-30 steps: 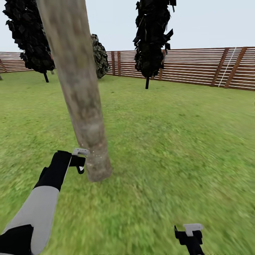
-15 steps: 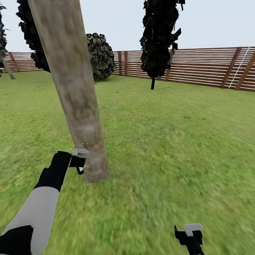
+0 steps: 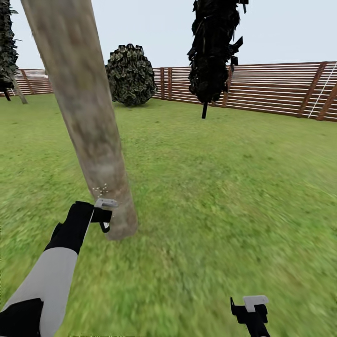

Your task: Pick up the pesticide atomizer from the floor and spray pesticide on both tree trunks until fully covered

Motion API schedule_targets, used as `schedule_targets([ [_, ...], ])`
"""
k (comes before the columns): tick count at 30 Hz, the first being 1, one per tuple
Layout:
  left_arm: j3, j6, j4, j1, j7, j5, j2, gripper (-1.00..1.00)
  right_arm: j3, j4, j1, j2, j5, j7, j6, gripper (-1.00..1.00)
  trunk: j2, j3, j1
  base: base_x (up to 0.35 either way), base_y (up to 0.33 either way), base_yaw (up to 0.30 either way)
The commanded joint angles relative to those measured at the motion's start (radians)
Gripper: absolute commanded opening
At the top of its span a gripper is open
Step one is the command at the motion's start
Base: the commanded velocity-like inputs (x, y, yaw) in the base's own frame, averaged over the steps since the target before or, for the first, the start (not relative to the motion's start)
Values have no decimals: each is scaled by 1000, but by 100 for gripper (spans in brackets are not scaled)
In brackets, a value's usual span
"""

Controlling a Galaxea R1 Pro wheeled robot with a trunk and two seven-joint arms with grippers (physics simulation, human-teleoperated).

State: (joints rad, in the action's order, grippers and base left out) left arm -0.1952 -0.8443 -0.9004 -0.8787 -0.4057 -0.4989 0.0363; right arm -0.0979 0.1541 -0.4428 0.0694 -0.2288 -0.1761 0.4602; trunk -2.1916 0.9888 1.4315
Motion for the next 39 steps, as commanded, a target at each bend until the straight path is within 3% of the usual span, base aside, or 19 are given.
schedule_targets([
  [1, -3, -3, 0, -1, -10, -10, 0, -100, -8, -1, -1, -1, -11, -2, 3, 100, 0, 1, 0, 0, -275, 200],
  [5, -5, -2, 1, 1, -7, -13, 9, -100, -8, -1, -1, -2, -11, -2, 3, 100, 0, 1, 0, 0, -275, 258],
  [8, -11, 2, 4, 41, -5, -15, 21, -100, -8, -1, -1, -1, -11, -3, 3, 100, 0, 1, 0, 45, -275, 105],
  [13, -8, 0, 3, 48, 2, -8, 1, -100, -8, -1, -1, 0, -11, -3, 3, 100, 0, 1, 0, 110, -275, 9],
  [16, -15, -1, 1, 49, 5, -9, 2, -100, -8, -1, -1, 1, -11, -3, 3, 100, 0, 1, 0, 137, -275, 0],
  [17, -16, -1, 0, 49, 5, -9, 7, -100, -8, -1, -1, 1, -11, -3, 3, 100, 0, 1, 0, 138, -274, 0],
  [23, -85, 8, 3, 74, 22, -12, 93, -100, -8, -1, -1, 0, -11, -3, 3, 100, 0, 1, 0, 128, -274, 0],
  [27, -80, 10, 4, 107, 25, -10, 77, -100, -8, -1, -1, 0, -11, -3, 3, 100, 0, 1, 0, 54, -274, 72],
  [29, -78, 11, 3, 112, 25, -10, 47, -100, -8, -1, -1, 0, -11, -3, 3, 100, 0, 1, 0, 7, -276, 242],
  [32, -78, 13, 4, 115, 25, -13, 29, -100, -8, -1, -1, 0, -11, -3, 3, 100, 0, 1, 0, 2, -276, 267],
  [35, -103, 49, 4, 154, 25, -15, 53, -100, -8, -1, -1, 0, -11, -3, 3, 100, 0, 1, 0, 0, -276, 276],
  [38, -151, 105, 6, 172, 27, -15, 91, -100, -8, -1, -1, 0, -11, -3, 3, 100, 0, 1, 0, 25, -276, 204],
  [39, -151, 106, 6, 173, 33, -14, 84, -100, -8, -1, -1, 0, -11, -3, 3, 100, 0, 1, 0, 89, -276, 29],
])
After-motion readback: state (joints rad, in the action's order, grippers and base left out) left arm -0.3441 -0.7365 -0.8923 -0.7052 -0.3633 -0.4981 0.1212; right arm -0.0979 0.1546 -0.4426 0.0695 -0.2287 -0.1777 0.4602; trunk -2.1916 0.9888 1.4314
